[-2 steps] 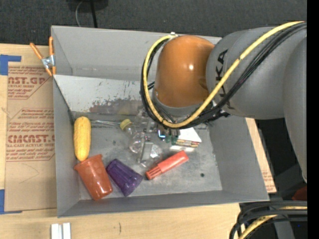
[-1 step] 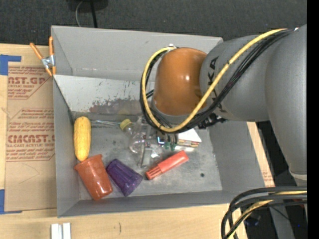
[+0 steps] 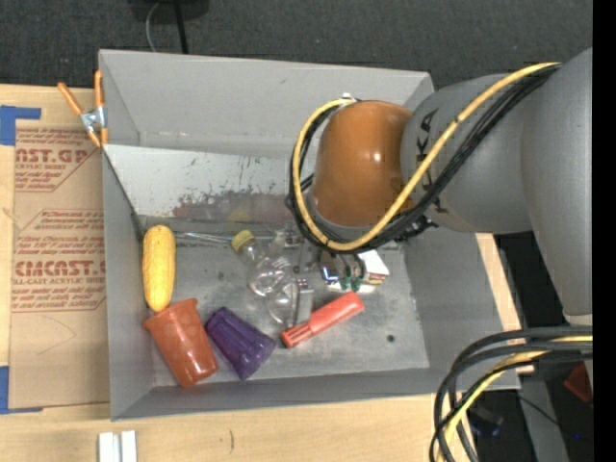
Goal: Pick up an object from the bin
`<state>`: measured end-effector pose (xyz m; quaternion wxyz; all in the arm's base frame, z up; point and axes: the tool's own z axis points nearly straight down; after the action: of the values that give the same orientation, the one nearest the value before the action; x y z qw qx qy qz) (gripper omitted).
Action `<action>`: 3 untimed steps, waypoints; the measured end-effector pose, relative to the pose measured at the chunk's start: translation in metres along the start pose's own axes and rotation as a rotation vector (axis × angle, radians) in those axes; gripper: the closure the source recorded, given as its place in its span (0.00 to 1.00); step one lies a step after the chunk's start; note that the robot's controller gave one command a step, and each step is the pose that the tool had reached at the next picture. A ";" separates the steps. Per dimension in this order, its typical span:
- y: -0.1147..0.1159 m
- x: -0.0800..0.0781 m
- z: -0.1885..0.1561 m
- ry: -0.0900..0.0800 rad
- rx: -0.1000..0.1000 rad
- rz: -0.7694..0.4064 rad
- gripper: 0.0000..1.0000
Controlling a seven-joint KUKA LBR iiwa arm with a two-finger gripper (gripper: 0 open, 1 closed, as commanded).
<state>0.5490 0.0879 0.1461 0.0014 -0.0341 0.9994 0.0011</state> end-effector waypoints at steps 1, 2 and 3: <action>-0.036 -0.014 0.027 -0.005 -0.001 0.164 0.00; -0.046 -0.008 0.051 -0.003 0.000 0.140 0.00; -0.034 0.010 0.071 -0.007 -0.006 0.124 1.00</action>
Offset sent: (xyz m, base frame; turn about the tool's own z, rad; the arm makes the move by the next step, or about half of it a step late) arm 0.0021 -0.0555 -0.0761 0.0090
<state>0.5419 0.0536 0.0755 0.0048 0.0279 0.9996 0.0041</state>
